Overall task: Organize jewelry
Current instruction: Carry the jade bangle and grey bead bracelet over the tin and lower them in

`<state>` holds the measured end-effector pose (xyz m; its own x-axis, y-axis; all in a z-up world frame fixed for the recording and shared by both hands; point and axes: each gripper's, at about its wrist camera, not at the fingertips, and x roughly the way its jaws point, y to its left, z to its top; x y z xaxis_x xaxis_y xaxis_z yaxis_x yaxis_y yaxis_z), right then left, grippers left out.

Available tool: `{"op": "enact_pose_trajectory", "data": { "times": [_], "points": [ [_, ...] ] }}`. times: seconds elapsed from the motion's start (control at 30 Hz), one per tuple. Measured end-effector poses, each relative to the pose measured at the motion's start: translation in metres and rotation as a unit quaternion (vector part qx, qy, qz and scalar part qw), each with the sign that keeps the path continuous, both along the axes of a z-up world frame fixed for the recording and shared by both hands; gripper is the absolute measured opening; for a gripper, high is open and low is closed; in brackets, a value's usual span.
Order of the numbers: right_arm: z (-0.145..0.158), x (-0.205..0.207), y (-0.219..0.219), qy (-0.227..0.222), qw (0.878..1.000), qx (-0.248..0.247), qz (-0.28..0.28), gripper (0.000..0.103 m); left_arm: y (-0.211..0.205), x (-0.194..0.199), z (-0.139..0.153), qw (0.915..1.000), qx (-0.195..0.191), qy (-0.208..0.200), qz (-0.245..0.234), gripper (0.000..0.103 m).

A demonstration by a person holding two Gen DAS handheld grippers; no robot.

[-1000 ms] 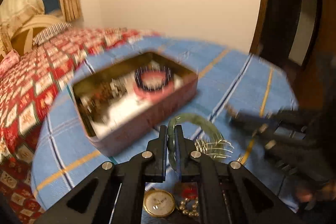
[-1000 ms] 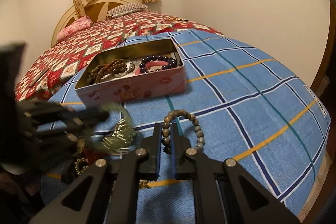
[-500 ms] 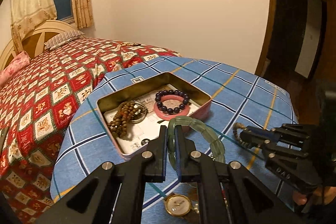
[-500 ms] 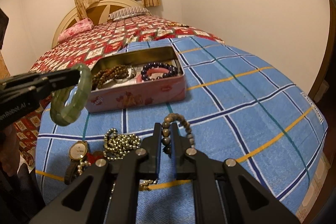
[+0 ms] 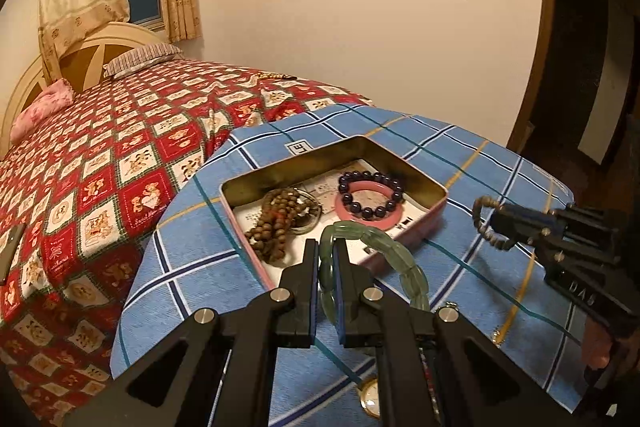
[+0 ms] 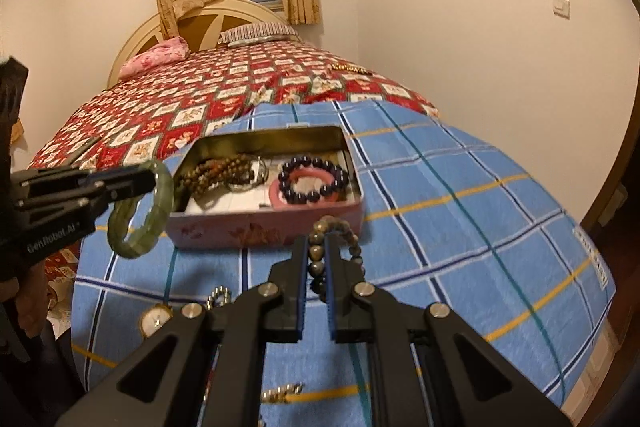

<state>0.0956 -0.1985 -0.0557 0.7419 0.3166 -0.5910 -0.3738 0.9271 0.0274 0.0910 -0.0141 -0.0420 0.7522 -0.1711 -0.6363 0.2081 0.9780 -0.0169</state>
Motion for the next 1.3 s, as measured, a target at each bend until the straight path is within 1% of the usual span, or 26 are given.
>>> {"op": "enact_pose_trajectory", "data": {
  "times": [0.13,0.37,0.5,0.77,1.0,1.3],
  "points": [
    [0.007,0.009,0.007,-0.008,1.0,-0.006,0.007,0.01,0.01,0.009,0.002,0.9999,-0.005,0.002,0.011,0.006],
    [0.018,0.026,0.025,-0.021,0.999,-0.023,0.026,0.01,0.02,0.023,0.011,0.9997,0.001,-0.009,0.022,0.006],
    [0.027,0.035,0.034,-0.028,0.999,-0.027,0.035,0.01,0.026,0.035,0.016,0.9996,-0.002,-0.01,0.028,0.006],
    [0.04,0.055,0.049,-0.037,0.998,-0.037,0.048,0.01,0.032,0.057,0.024,0.9992,0.007,-0.018,0.035,0.006],
    [0.04,0.074,0.059,-0.037,0.997,-0.05,0.049,0.01,0.04,0.08,0.025,0.9987,0.005,-0.013,0.049,0.006],
    [0.036,0.099,0.065,-0.032,0.997,-0.06,0.044,0.01,0.034,0.105,0.02,0.9984,0.018,-0.006,0.053,0.006]
  ]
}}
